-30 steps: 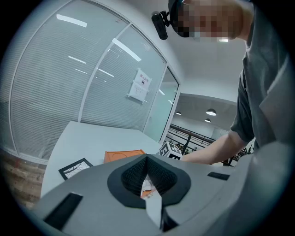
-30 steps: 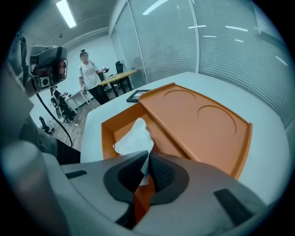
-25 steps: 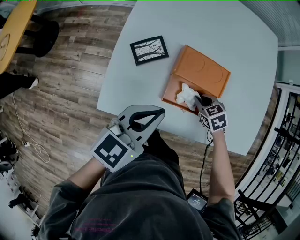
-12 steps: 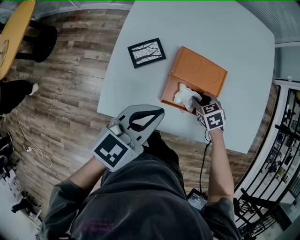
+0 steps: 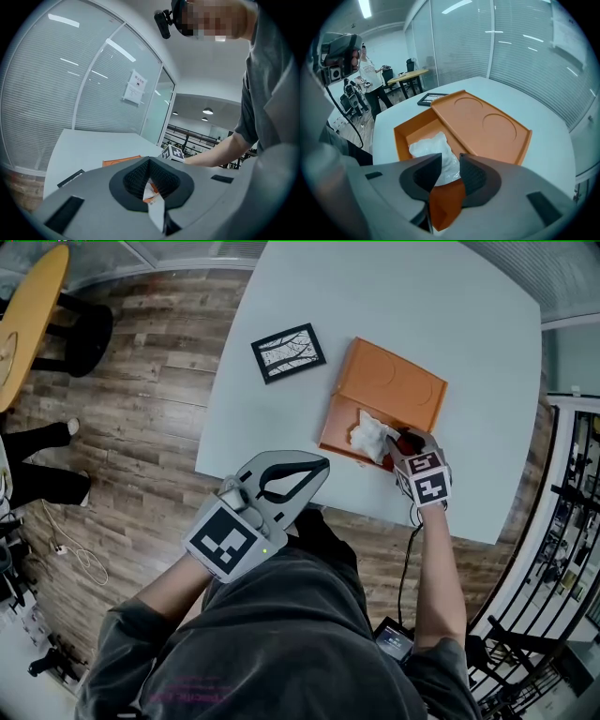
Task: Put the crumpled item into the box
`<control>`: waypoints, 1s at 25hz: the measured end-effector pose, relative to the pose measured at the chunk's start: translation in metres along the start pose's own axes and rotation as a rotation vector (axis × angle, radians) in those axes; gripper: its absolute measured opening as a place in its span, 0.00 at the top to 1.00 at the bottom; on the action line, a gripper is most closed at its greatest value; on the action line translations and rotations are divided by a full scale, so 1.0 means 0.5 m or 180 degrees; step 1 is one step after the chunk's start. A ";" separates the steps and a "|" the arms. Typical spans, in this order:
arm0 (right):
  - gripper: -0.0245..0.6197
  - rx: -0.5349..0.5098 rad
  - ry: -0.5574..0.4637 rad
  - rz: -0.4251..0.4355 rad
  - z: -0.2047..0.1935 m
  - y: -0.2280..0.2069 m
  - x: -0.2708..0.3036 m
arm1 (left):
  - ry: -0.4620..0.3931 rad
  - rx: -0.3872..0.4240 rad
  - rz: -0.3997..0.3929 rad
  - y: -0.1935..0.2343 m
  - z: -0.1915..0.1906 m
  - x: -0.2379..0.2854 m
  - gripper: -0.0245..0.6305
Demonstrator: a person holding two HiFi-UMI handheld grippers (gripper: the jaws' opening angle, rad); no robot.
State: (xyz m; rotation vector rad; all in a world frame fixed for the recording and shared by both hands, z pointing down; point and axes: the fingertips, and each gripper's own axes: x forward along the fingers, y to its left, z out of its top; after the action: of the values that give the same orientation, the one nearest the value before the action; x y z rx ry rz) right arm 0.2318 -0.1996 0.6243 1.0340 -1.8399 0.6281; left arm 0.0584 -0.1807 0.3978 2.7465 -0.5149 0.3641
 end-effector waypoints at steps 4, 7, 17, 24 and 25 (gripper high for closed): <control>0.77 0.0044 -0.0113 -0.0028 0.014 -0.004 -0.024 | -0.0014 0.0049 -0.0024 -0.003 0.013 0.004 0.94; 0.77 0.0098 -0.0236 -0.0039 0.030 -0.002 -0.051 | -0.0027 0.0107 -0.0036 -0.007 0.027 0.002 0.94; 0.80 0.0313 -0.0865 0.0003 0.120 0.020 -0.164 | -0.0075 0.0272 -0.0076 -0.024 0.067 0.000 0.94; 0.82 0.0444 -0.1361 -0.0004 0.181 0.045 -0.268 | -0.0129 0.0364 -0.0073 -0.032 0.093 -0.011 0.94; 0.85 0.0451 -0.1434 -0.0018 0.190 0.049 -0.283 | -0.0135 0.0380 -0.0074 -0.033 0.095 -0.012 0.94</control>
State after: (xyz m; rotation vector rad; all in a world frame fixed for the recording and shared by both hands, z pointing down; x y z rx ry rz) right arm 0.2010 -0.2034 0.4552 1.3586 -2.2008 0.5592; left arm 0.0682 -0.1810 0.3479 2.8785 -0.4863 0.3420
